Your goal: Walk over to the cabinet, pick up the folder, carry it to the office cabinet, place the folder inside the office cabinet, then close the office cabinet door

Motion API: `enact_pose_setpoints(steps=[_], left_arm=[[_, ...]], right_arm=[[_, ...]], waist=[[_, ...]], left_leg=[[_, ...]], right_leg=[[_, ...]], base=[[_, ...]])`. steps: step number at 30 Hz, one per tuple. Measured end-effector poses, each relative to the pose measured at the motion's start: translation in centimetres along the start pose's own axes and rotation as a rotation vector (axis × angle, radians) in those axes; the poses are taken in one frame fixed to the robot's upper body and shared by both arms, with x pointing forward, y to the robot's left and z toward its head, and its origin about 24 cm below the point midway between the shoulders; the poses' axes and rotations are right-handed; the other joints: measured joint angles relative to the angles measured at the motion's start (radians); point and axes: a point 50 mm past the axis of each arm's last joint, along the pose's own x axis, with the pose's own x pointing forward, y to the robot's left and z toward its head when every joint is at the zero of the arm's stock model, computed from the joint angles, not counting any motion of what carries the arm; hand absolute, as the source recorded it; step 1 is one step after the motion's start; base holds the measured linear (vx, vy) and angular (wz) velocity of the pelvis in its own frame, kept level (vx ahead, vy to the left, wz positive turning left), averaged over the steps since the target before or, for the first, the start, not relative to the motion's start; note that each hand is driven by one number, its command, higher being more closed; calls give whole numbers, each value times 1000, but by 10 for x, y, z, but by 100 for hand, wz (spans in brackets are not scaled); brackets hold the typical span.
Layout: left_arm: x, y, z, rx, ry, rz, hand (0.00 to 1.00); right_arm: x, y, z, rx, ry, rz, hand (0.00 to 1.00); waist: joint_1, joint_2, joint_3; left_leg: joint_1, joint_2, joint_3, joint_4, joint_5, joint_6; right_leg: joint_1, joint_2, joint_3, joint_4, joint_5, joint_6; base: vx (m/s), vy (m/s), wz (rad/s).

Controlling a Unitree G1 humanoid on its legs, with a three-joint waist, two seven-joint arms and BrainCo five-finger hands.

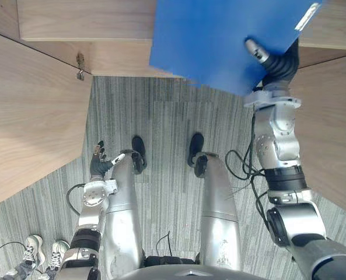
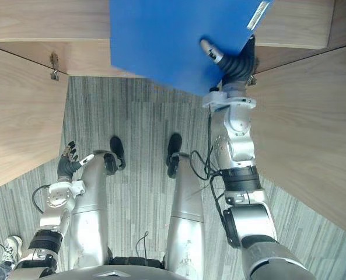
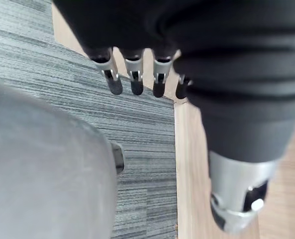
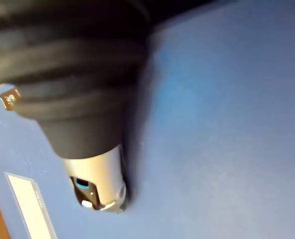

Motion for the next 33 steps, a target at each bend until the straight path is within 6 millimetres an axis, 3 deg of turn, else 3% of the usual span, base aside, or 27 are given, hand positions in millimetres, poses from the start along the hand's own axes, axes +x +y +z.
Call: enact_pose_setpoints(steps=[6,18,25,30,31,33], left_arm=[[0,-1,1,-17,-3,9,0],[0,-4,-2,-40,19,39,0],[2,-5,-2,-48,35,71,0],[3,-10,-7,-56,72,95,0],[3,-11,-7,-58,73,95,0],[2,-16,-7,-72,74,95,0]], right_arm=[[25,3,8,104,-25,-81,100],[65,10,0,389,78,-268,100],[71,21,4,570,64,-404,100],[64,23,-8,693,105,-540,100],[63,24,-9,702,111,-553,0],[60,26,-13,737,122,-591,0]], waist=[[4,1,-1],[3,5,-7],[4,8,-8],[9,10,-48],[10,9,-53],[9,10,-62]], left_leg=[[-13,-4,-17,-18,11,-3],[-13,-4,-30,-74,38,-16],[-13,-8,-38,-105,60,-21],[-13,-11,-46,-140,82,-31],[-13,-12,-46,-145,84,-31],[-11,-12,-47,-157,92,-36]], right_leg=[[0,-3,-20,-18,1,-4],[6,-1,-47,-65,11,-19],[11,-1,-59,-87,19,-26],[10,-2,-73,-106,24,-35],[10,-2,-74,-108,25,-36],[10,-1,-78,-114,28,-40]], base=[[-17,-38,6],[-15,-30,2],[-18,-13,4],[-18,-21,6],[-13,-18,4],[-16,-15,4]])
